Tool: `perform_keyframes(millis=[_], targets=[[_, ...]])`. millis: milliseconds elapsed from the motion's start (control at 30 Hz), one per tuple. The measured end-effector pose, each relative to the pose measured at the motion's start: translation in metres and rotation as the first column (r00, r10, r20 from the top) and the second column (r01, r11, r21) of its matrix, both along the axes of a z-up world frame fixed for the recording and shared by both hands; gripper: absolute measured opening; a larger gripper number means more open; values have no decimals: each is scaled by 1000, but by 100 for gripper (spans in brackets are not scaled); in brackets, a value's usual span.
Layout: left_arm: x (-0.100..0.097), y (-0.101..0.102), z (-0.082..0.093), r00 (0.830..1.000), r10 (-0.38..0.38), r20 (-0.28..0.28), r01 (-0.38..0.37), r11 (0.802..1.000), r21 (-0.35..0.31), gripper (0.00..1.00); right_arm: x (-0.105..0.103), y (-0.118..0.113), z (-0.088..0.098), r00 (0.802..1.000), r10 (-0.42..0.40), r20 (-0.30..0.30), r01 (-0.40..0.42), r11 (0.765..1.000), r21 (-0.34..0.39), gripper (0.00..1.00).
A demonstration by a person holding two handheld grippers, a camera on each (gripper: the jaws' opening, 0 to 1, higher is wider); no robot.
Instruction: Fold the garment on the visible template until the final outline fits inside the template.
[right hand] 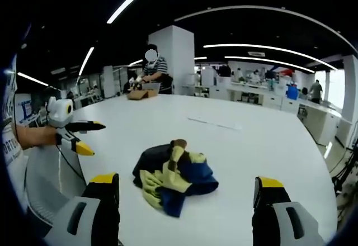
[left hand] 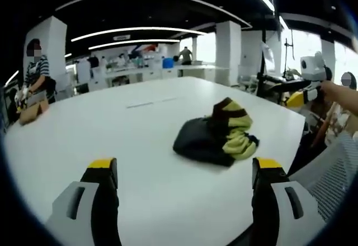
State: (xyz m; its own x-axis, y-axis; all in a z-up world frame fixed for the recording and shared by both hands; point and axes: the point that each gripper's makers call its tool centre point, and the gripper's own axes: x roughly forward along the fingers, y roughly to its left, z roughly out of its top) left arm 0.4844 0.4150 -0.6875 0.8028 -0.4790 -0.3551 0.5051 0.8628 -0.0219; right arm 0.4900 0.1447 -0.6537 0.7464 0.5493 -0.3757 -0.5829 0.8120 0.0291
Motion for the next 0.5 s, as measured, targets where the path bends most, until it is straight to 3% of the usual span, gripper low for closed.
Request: perform_keyframes(millis=[267,500], targets=[[1,1,7,1000,15,-9,-15,999,-30,96,2,-8,6,1000,8,-1,-8,1000,22,98],[2,-2,19,1000,14,-2,-14,1000,-16,93,2,-11,14,1000,12,8,-13,999,53,93]])
